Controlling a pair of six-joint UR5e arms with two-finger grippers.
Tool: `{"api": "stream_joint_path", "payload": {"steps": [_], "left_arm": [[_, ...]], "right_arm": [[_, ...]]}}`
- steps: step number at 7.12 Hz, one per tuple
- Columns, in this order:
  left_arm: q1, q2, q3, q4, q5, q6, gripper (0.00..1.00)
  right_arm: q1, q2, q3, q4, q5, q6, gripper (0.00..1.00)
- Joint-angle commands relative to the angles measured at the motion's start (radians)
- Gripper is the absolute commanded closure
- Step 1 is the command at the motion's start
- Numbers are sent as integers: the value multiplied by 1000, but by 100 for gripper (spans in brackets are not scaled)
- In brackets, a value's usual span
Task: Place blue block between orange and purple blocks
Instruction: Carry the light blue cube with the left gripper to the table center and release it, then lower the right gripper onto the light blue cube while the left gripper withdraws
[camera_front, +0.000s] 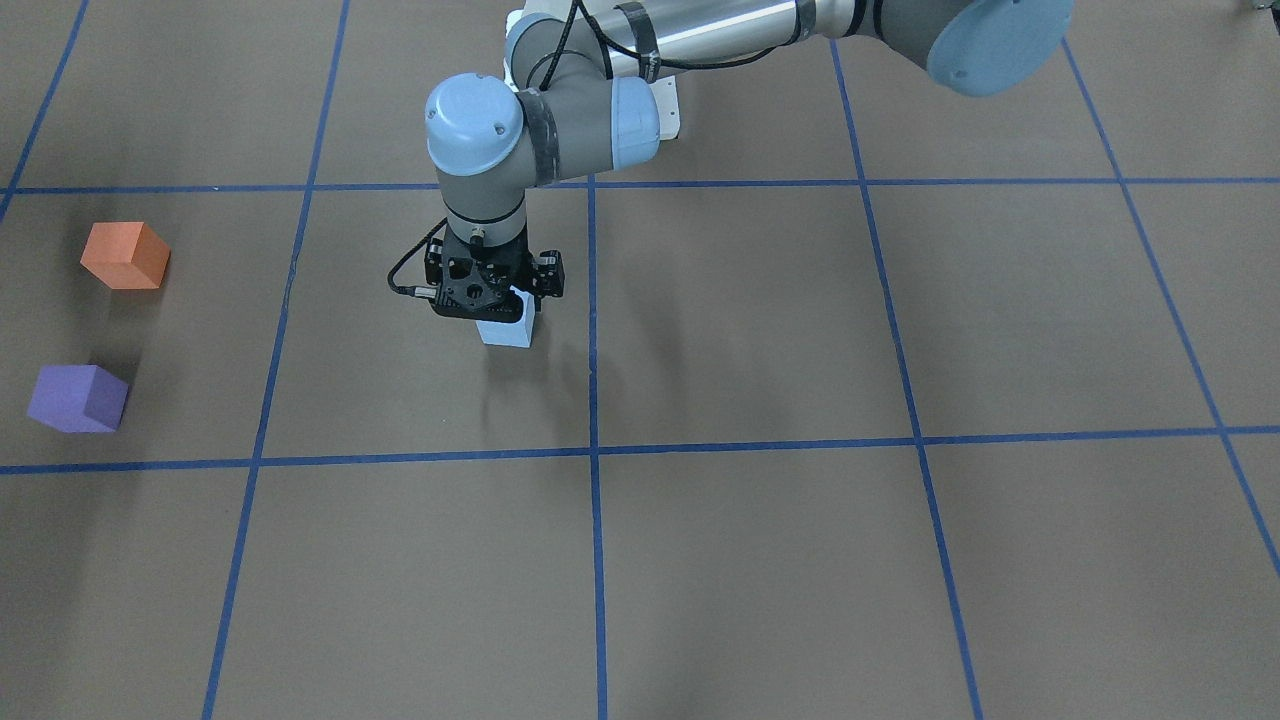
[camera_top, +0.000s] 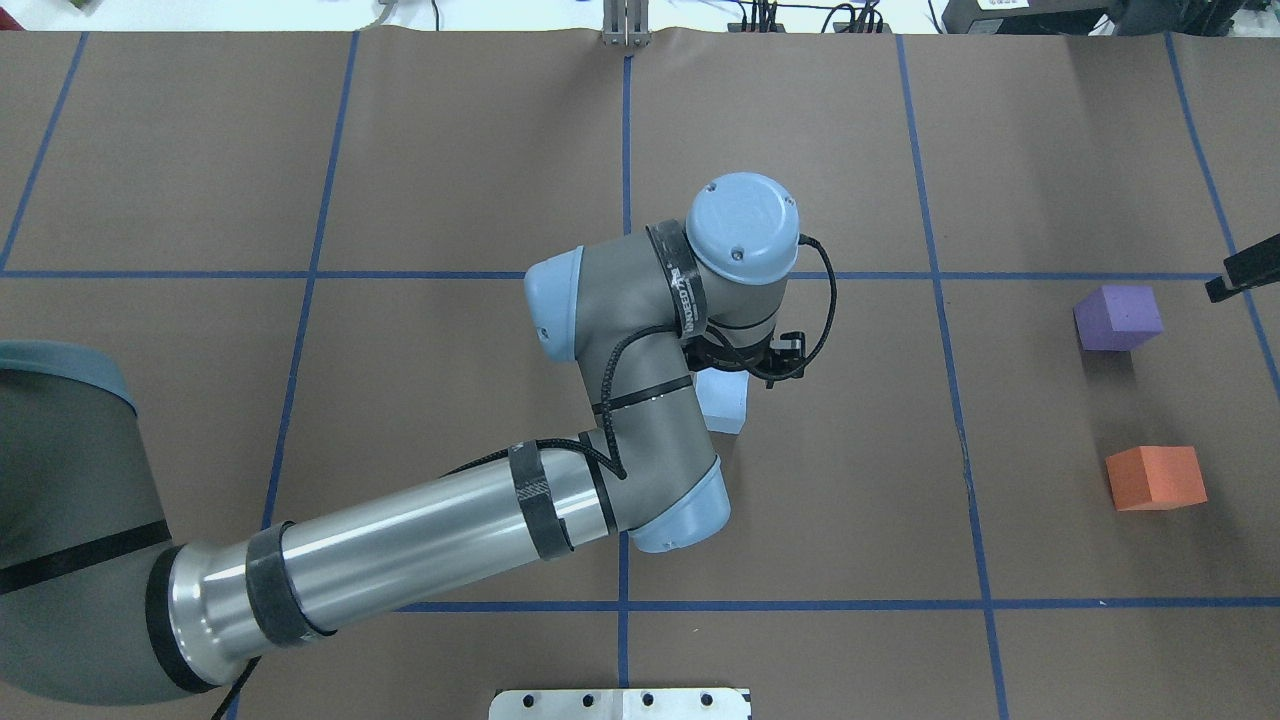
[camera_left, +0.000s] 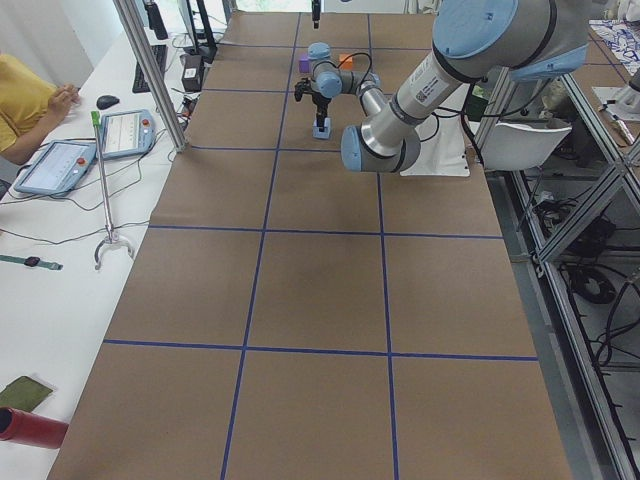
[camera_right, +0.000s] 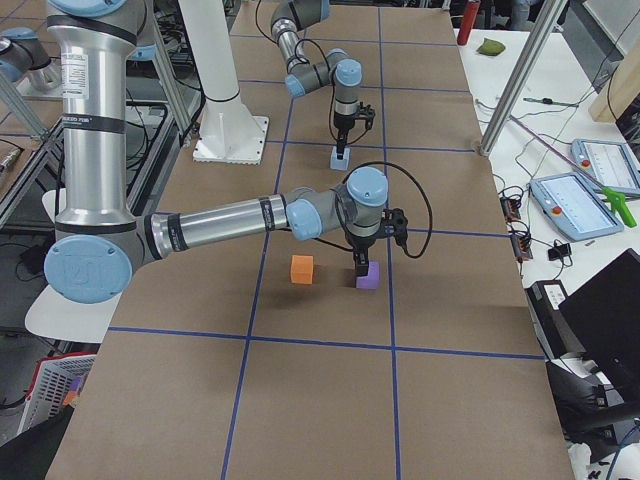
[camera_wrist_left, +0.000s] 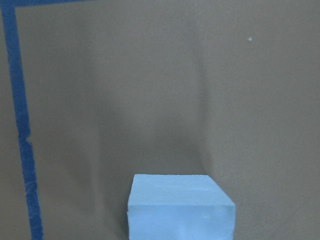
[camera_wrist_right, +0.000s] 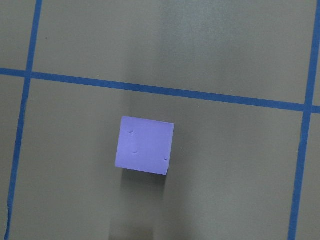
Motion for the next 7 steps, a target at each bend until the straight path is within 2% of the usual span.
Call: {"api": "stream_joint_path", "payload": {"steps": [1, 2, 3, 4, 6, 7], "left_arm": [[-93, 95, -265, 139, -65, -17, 0], [-148, 219, -423, 175, -117, -3, 0], [-194, 355, -549, 165, -124, 1, 0], [-214, 436, -623, 178, -131, 79, 0], [-280, 535, -679, 175, -187, 106, 0], [-286, 541, -679, 175, -187, 106, 0]], "right_arm": [[-129, 75, 5, 87, -14, 255, 0], [-217, 94, 5, 195, -82, 385, 0], [-337, 108, -1, 282, -150, 472, 0], [-412, 161, 1, 291, -192, 592, 0], [-633, 296, -4, 275, -406, 928, 1], [-704, 365, -13, 245, -457, 989, 2]]}}
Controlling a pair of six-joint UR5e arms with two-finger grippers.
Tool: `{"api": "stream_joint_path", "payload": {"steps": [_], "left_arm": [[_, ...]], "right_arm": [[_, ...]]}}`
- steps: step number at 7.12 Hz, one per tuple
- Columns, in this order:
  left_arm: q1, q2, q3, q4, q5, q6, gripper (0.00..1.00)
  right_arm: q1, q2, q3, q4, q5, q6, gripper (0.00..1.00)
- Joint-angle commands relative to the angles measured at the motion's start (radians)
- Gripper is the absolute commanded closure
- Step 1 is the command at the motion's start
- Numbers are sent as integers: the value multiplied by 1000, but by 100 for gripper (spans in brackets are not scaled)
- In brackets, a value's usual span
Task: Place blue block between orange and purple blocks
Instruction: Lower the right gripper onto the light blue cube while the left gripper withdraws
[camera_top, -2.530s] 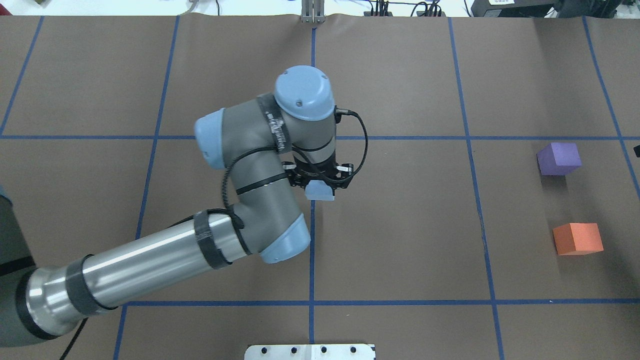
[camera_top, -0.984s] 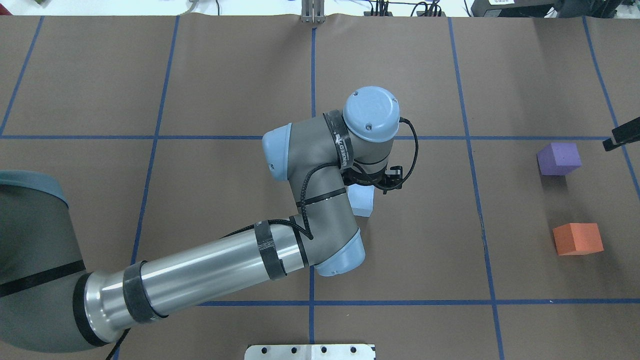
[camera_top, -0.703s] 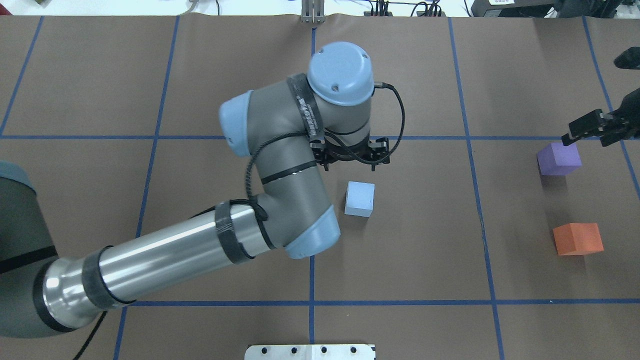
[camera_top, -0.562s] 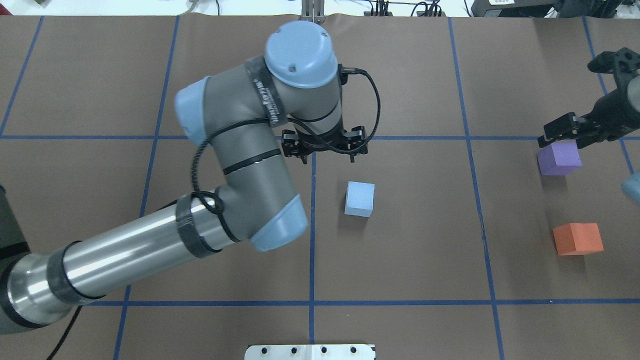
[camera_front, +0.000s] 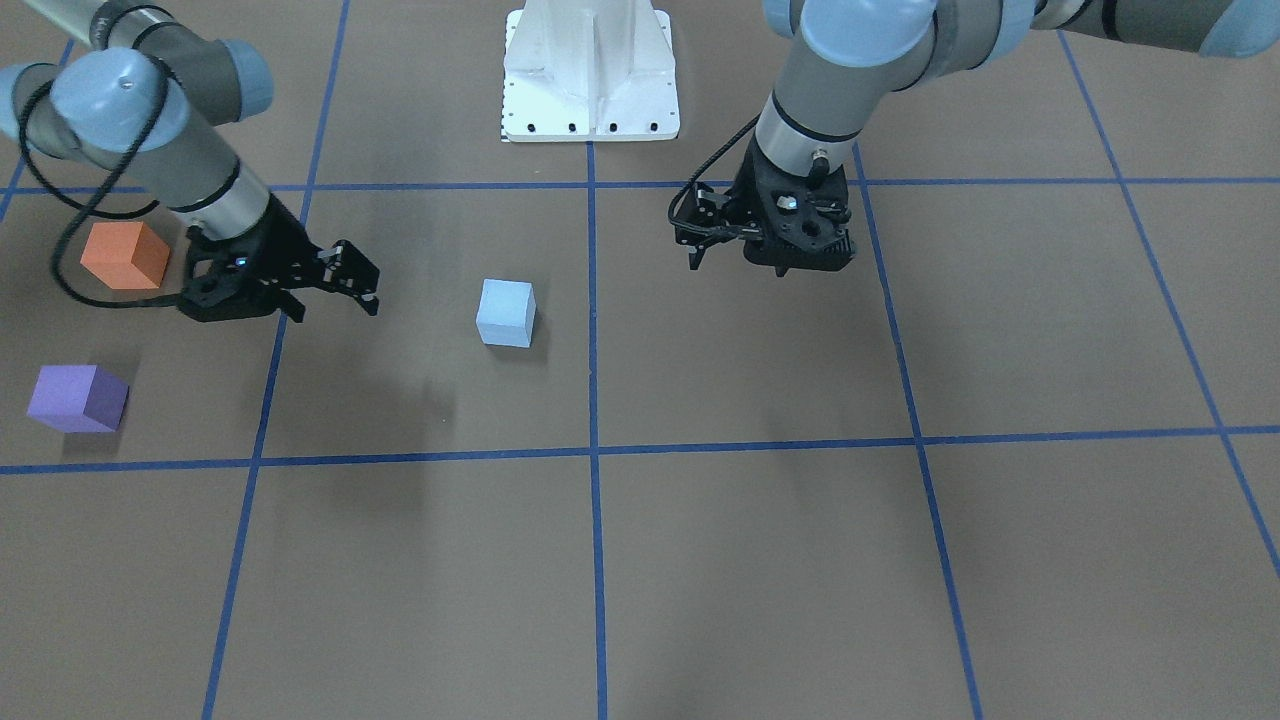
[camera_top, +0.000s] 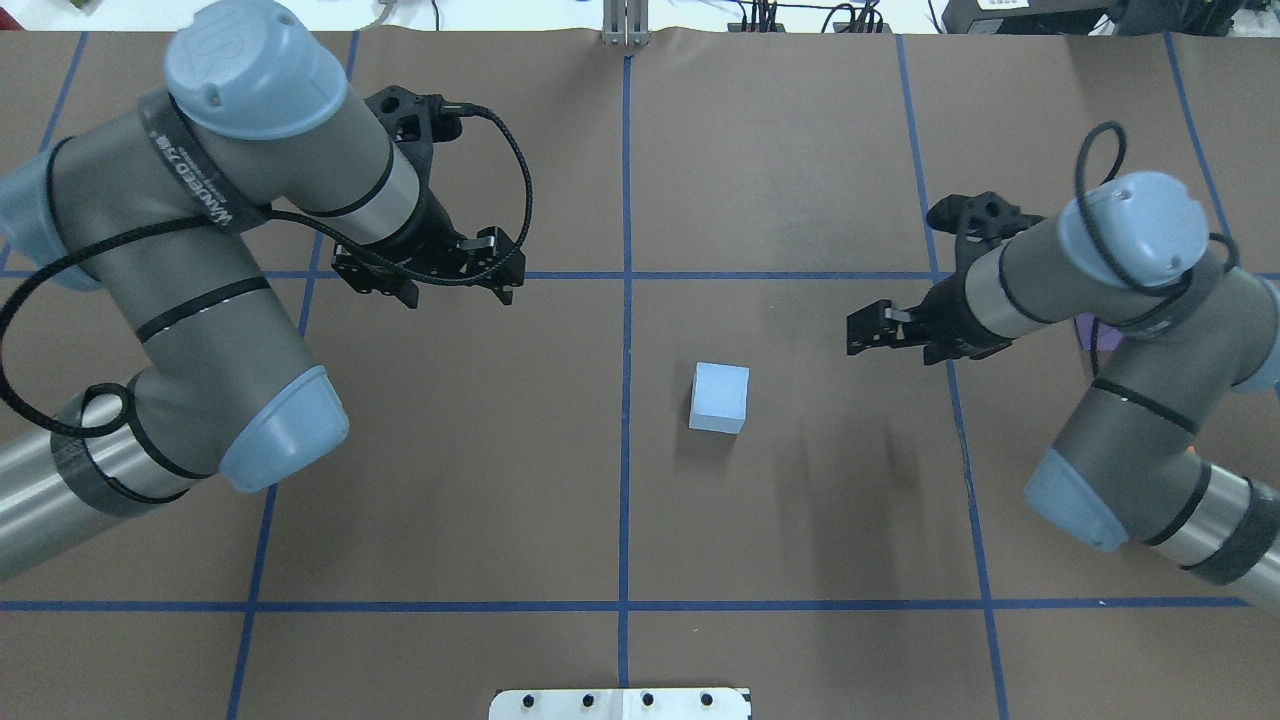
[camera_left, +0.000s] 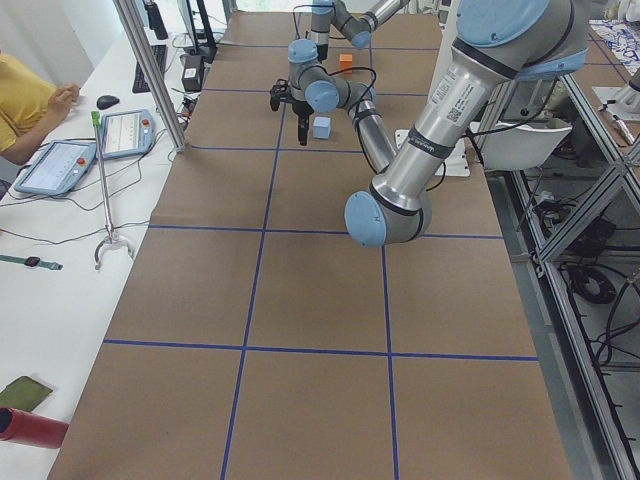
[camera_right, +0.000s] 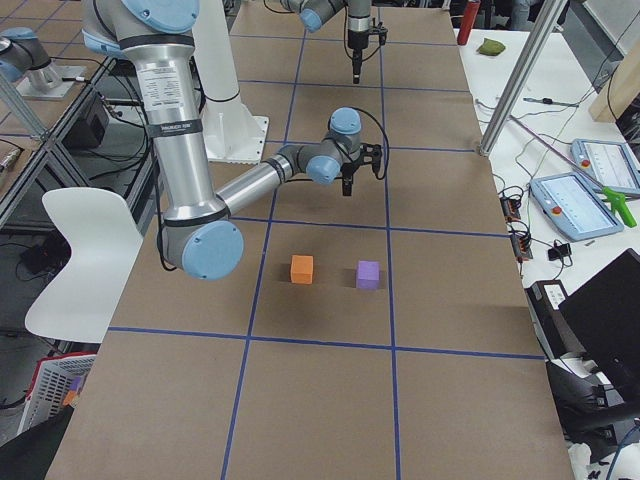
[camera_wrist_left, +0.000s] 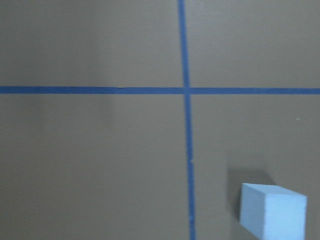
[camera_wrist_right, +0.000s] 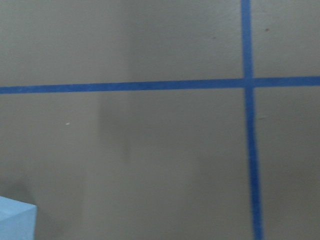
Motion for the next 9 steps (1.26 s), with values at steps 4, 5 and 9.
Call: {"api": "stream_joint_path", "payload": {"steps": [4, 5, 9], "left_arm": [[-23, 36, -4, -5, -8, 6, 0], [-21, 36, -4, -8, -7, 4, 0], [-21, 38, -6, -8, -5, 4, 0]], "right_arm": [[-199, 226, -53, -158, -237, 122, 5], [-197, 243, -79, -158, -239, 119, 5], [-202, 252, -125, -147, -269, 102, 5]]}}
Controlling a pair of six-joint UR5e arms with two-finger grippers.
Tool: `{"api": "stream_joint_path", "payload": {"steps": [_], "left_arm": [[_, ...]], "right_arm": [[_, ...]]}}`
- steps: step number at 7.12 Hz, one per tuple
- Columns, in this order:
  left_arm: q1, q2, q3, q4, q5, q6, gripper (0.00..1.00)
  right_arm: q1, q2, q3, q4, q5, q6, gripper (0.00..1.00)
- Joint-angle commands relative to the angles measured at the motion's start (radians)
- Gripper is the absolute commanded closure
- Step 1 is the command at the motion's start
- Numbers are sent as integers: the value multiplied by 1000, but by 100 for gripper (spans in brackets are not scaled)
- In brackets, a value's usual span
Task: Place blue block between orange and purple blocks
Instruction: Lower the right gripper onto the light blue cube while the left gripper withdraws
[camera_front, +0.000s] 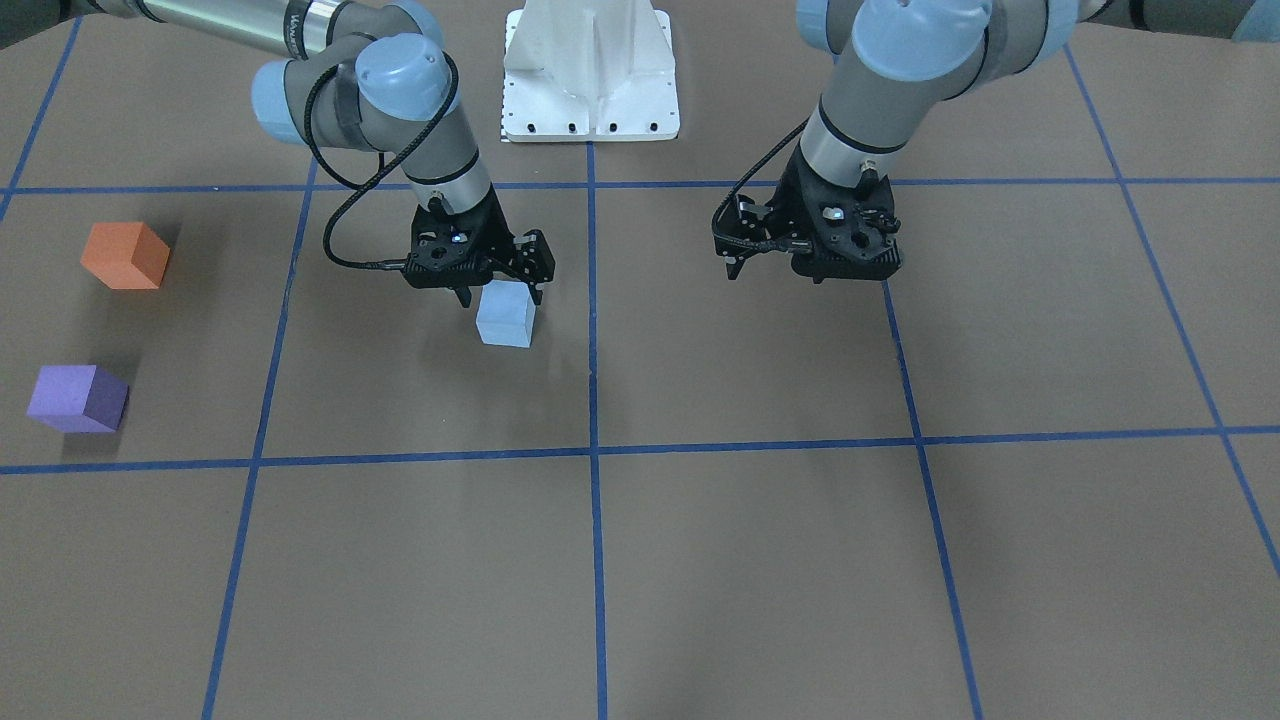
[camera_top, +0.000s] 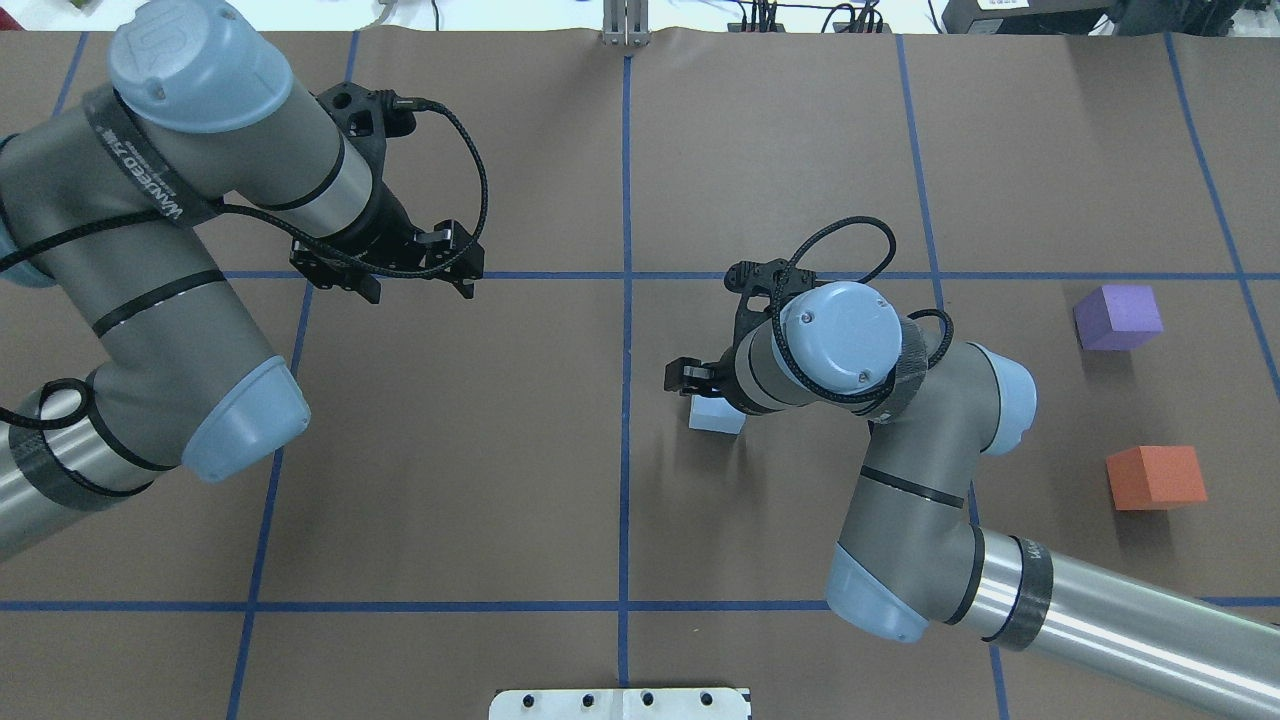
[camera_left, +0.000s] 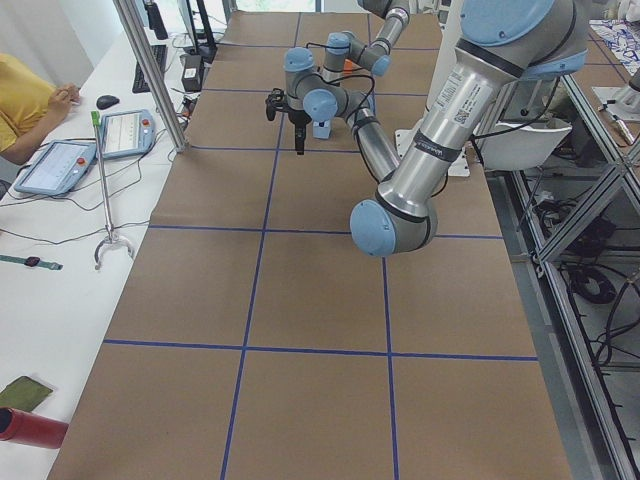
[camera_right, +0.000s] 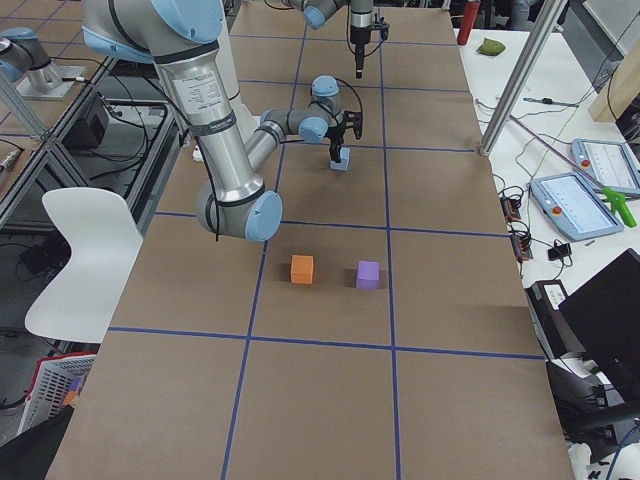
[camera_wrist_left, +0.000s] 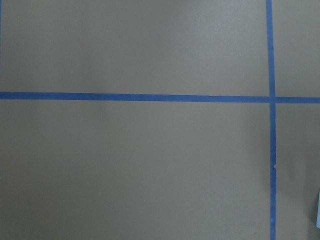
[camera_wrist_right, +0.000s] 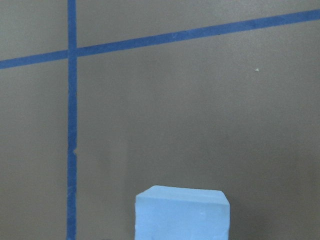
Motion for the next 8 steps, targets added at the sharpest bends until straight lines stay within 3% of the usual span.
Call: {"api": "stream_joint_path", "payload": {"steps": [1, 6, 7, 8], "left_arm": [[0, -1, -1, 0, 0, 0, 0], [0, 1, 2, 0, 2, 0, 0], [0, 1, 2, -2, 2, 0, 0], [0, 1, 3, -2, 3, 0, 0]], "right_arm": [[-2, 39, -50, 4, -4, -10, 5], [-9, 38, -87, 5, -4, -28, 12], [-11, 40, -96, 5, -3, -28, 21], [-9, 38, -96, 5, -3, -28, 47]]}}
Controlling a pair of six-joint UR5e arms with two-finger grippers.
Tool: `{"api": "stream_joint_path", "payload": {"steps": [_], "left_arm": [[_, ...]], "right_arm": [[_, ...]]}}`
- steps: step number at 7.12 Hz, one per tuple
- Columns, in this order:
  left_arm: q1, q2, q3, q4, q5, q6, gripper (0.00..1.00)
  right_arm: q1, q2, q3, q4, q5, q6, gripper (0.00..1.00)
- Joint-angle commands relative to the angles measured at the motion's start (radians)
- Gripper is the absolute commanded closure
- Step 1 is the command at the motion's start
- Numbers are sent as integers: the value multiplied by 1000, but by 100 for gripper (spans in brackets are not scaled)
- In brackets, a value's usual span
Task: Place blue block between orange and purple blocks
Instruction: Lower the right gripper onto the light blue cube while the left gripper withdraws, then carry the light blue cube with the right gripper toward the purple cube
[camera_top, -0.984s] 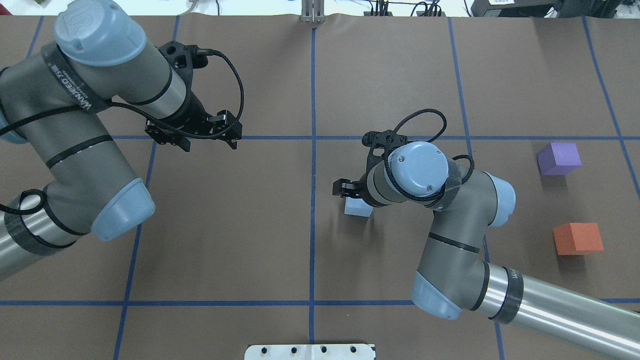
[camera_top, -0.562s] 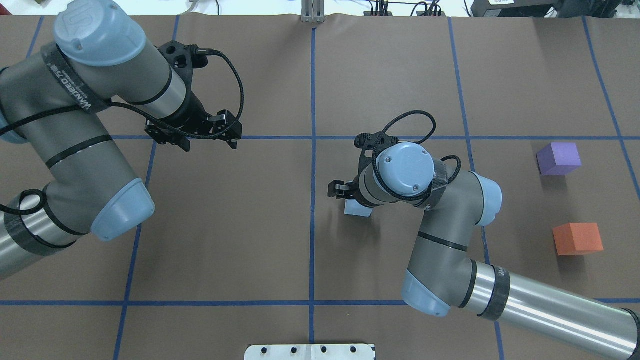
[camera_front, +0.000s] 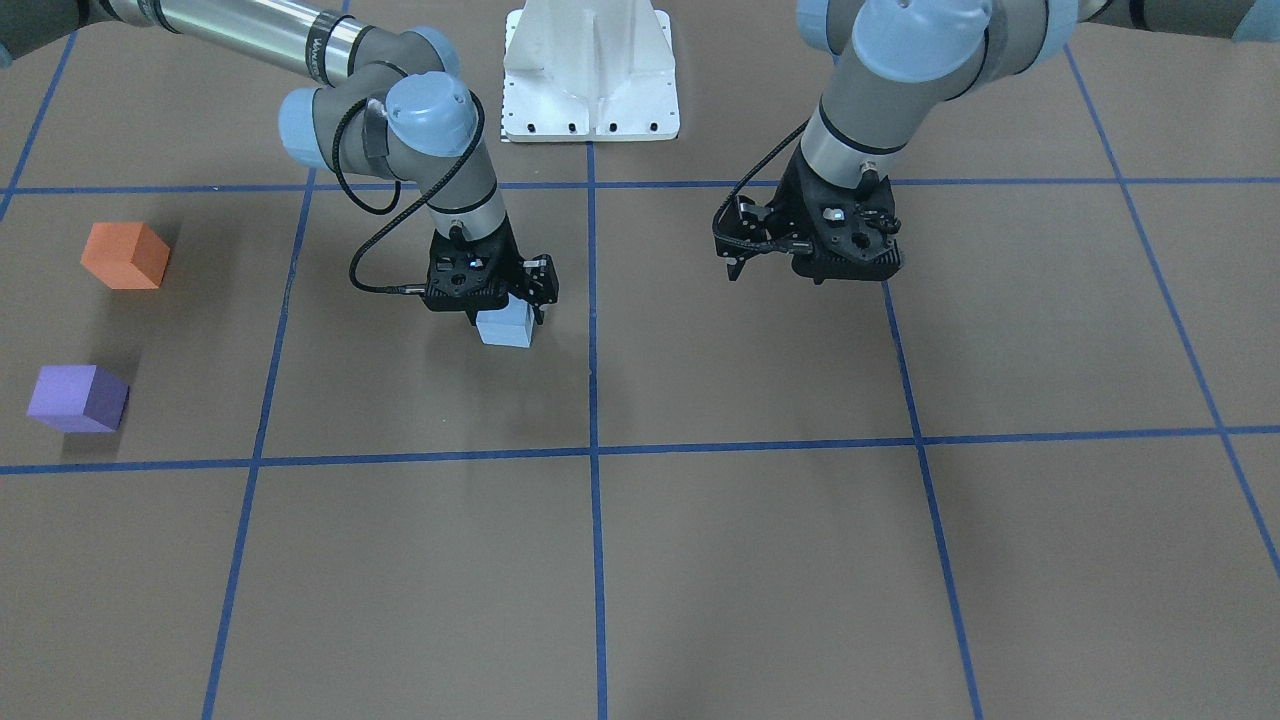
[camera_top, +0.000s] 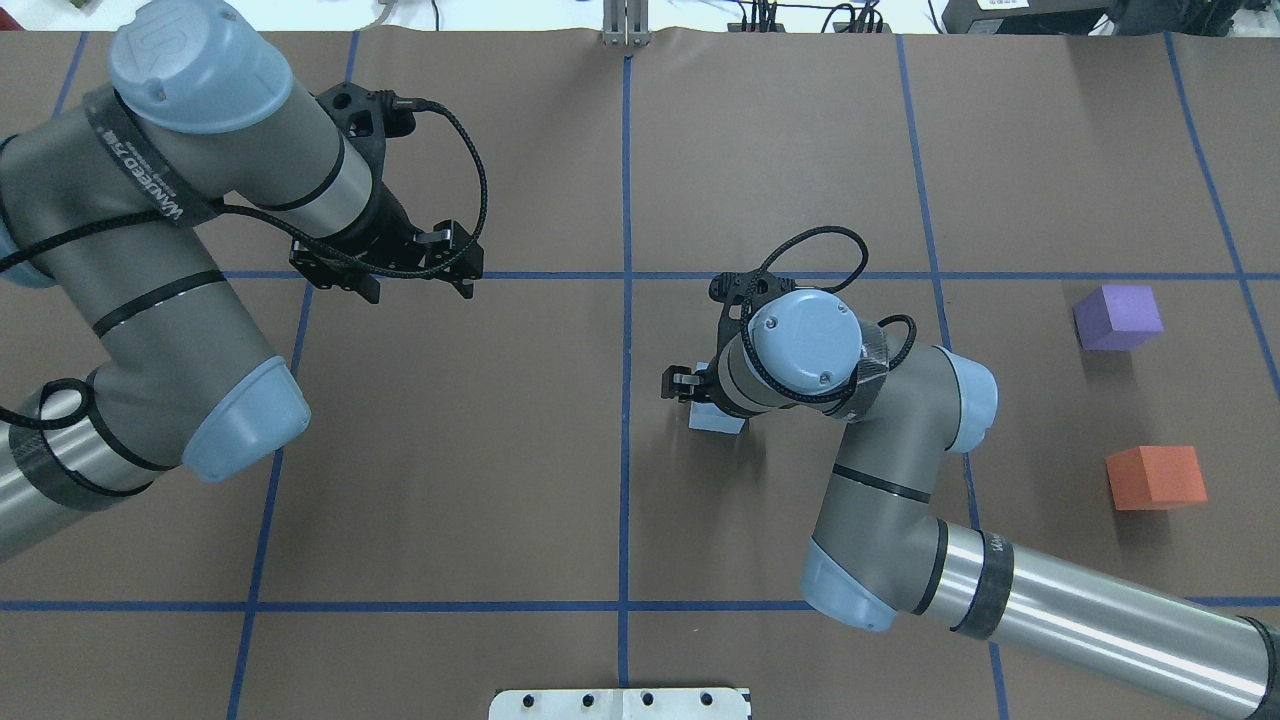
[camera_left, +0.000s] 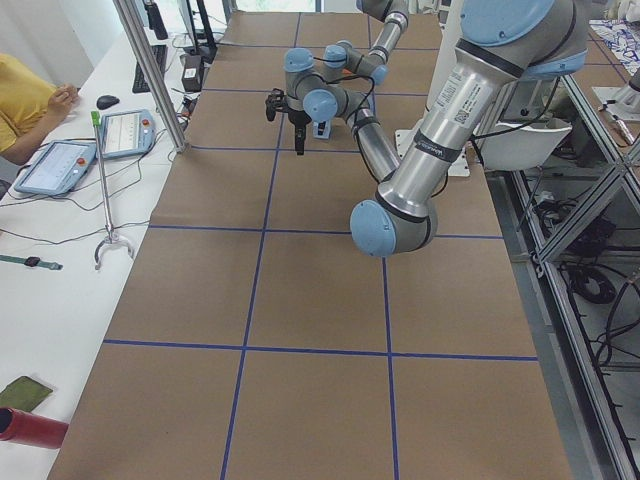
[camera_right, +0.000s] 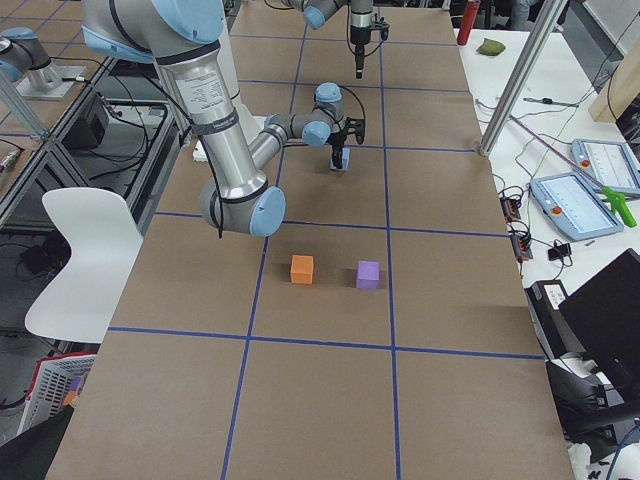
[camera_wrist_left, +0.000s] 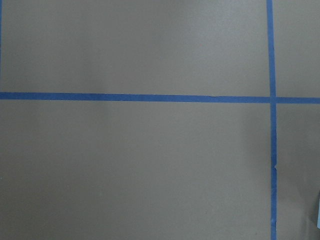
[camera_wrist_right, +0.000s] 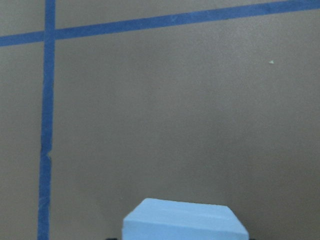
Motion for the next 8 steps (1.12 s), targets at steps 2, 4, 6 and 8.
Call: {"api": "stream_joint_path", "payload": {"steps": [2, 4, 6, 8], "left_arm": [[0, 0, 0, 0, 1, 0, 0], [0, 0, 1, 0, 3, 0, 0], [2, 0, 0, 0, 3, -3, 0], [3, 0, 1, 0, 3, -9, 0]], "right_arm": [[14, -5, 22, 5, 16, -1, 100], [182, -171, 204, 0, 215, -45, 100], [351, -407, 293, 5, 342, -276, 100], [495, -608, 305, 43, 399, -499, 100]]}}
